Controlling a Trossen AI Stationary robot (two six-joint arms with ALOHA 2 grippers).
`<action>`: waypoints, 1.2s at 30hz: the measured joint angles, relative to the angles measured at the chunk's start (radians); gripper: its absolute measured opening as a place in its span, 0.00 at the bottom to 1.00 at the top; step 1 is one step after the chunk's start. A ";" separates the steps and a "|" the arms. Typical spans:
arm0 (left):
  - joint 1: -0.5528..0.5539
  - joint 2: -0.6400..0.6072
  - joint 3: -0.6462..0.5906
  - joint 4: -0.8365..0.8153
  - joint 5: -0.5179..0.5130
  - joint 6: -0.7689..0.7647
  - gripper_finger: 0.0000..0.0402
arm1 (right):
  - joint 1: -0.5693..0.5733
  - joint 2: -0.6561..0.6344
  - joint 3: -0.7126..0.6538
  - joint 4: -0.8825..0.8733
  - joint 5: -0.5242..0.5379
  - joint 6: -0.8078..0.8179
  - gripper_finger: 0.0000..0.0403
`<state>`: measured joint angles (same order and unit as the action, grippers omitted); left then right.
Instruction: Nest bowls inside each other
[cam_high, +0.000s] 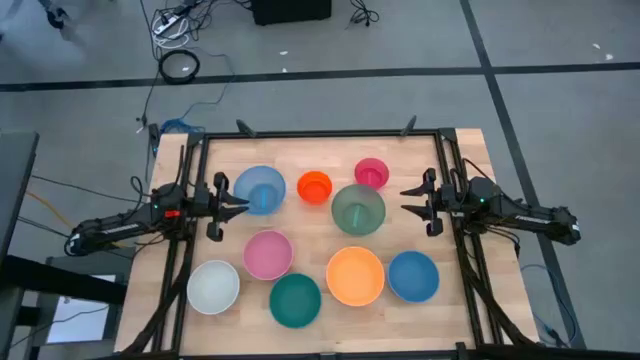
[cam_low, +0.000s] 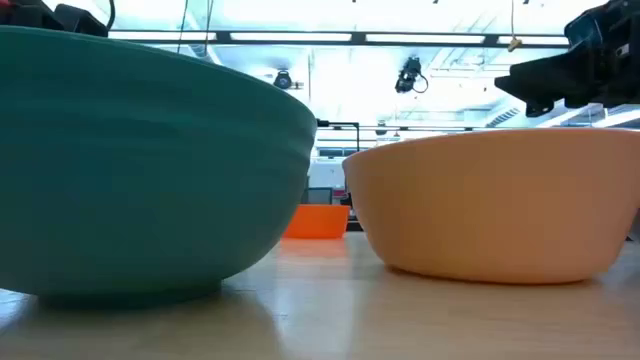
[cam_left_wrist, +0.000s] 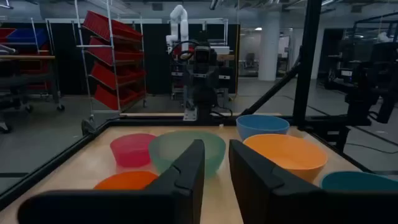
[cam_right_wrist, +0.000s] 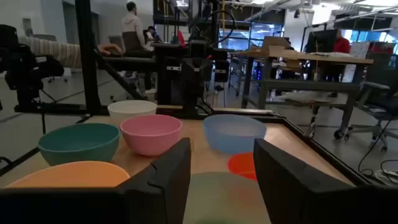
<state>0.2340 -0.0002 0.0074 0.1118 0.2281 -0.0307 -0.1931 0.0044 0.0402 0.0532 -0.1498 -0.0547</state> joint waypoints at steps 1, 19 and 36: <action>0.000 0.000 0.000 0.000 0.000 0.000 0.21 | 0.000 0.000 0.000 0.000 0.000 0.000 0.41; 0.000 0.000 0.000 0.000 0.000 0.000 0.21 | 0.000 0.000 0.000 0.000 0.000 0.000 0.41; 0.011 0.017 0.000 0.036 -0.007 0.000 0.21 | 0.000 0.003 0.000 0.038 0.000 -0.008 0.41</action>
<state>0.2451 0.0166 0.0074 0.1474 0.2207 -0.0307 -0.1932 0.0071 0.0406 0.0911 -0.1497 -0.0629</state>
